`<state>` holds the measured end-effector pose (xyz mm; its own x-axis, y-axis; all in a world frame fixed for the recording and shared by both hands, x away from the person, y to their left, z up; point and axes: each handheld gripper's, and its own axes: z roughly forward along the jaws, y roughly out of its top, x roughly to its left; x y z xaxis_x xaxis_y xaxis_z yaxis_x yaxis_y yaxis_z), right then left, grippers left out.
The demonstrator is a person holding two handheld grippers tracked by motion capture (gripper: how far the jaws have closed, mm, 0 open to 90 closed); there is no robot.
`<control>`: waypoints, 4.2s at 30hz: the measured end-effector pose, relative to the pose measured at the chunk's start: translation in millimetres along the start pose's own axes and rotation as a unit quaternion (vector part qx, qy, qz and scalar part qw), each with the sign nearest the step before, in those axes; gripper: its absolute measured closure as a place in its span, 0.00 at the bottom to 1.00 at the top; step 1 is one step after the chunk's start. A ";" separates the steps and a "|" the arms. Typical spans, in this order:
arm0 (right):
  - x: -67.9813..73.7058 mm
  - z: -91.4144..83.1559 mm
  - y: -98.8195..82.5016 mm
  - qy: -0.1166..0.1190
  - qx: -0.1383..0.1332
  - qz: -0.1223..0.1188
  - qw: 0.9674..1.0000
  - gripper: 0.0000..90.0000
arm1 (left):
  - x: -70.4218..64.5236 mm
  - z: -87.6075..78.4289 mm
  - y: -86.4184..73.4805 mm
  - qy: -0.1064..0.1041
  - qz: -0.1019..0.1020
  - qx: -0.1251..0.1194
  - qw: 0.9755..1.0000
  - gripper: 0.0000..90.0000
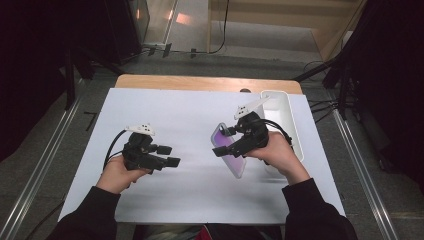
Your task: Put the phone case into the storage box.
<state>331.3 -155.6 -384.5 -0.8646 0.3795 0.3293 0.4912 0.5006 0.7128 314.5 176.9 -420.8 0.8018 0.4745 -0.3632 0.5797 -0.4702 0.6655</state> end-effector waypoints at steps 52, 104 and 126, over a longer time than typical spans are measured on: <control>-14.2 -86.9 0.2 -0.123 -0.058 0.118 0.984 0.17 | 2.0 -11.1 -48.7 0.022 -0.012 0.006 1.000 0.33; -97.4 -130.1 1.8 -0.323 -0.122 0.214 0.913 0.17 | 3.7 -14.0 -49.6 0.008 -0.020 -0.009 1.000 0.33; -137.4 -114.9 6.9 -0.384 -0.147 0.234 0.881 0.17 | 4.4 -14.9 -49.5 0.005 -0.020 -0.009 1.000 0.33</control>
<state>441.4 -293.6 -353.7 -0.1934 0.9617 0.1944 0.6290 -0.0305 0.7768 287.1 213.3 -445.7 0.7763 0.4999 -0.3840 0.6090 -0.4374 0.6617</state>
